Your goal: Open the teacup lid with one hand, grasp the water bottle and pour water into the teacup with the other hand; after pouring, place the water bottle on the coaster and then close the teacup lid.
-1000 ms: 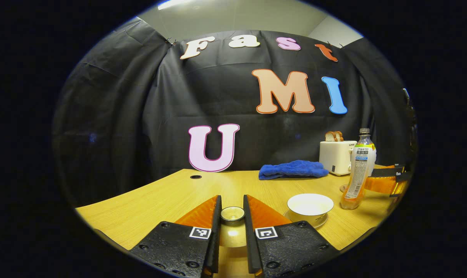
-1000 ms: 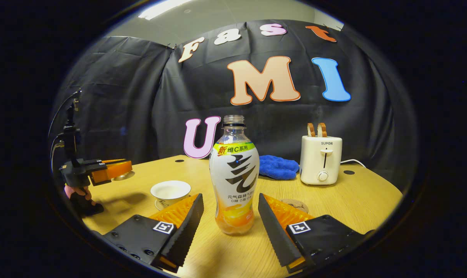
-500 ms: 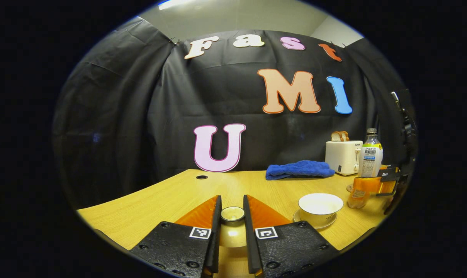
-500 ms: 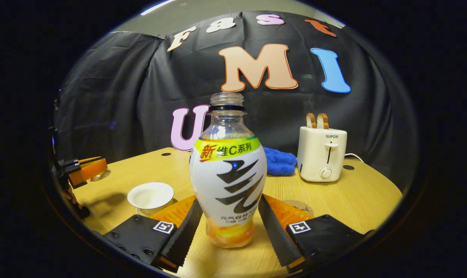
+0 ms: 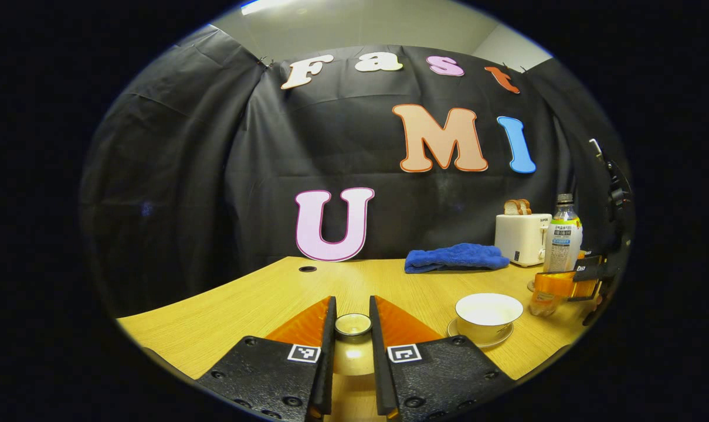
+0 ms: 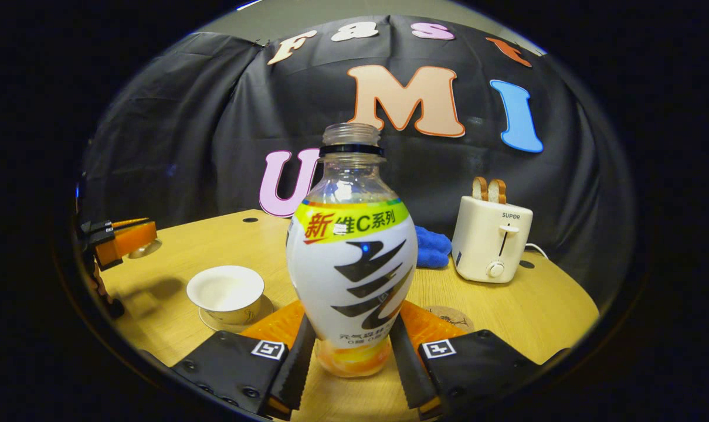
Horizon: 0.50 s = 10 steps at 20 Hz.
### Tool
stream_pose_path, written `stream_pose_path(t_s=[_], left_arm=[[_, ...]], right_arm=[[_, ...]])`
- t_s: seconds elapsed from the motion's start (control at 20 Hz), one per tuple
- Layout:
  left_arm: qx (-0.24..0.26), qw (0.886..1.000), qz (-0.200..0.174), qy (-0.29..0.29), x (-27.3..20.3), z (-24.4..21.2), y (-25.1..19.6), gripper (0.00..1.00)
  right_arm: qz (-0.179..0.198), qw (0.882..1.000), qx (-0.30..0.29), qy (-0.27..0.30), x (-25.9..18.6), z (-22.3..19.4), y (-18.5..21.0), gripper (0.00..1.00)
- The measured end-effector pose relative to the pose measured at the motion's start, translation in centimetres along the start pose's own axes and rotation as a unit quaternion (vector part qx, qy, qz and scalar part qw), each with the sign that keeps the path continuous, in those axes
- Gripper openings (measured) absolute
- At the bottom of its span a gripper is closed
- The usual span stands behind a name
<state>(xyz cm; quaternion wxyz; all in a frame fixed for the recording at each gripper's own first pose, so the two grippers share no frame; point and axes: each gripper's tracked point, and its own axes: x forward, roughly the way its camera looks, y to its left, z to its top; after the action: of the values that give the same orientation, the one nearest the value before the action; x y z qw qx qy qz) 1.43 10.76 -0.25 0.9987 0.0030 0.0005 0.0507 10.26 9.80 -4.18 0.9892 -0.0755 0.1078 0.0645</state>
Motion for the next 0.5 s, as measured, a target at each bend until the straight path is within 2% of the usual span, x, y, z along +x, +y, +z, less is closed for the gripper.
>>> stream_pose_path(t_s=[0.15,0.25,0.5], left_arm=[[0.000,1.000,0.000,0.000,0.0,0.0,0.0,0.27],[0.000,1.000,0.000,0.000,0.0,-0.1,0.0,0.27],[-0.001,1.000,0.001,0.000,0.0,-0.1,0.1,0.27]], right_arm=[[-0.018,0.998,-0.063,0.000,-0.7,0.2,-0.1,0.70],[-0.033,0.992,-0.121,-0.004,-1.0,0.7,-0.4,0.69],[-0.089,0.962,-0.259,-0.019,-2.0,3.0,-2.2,0.69]])
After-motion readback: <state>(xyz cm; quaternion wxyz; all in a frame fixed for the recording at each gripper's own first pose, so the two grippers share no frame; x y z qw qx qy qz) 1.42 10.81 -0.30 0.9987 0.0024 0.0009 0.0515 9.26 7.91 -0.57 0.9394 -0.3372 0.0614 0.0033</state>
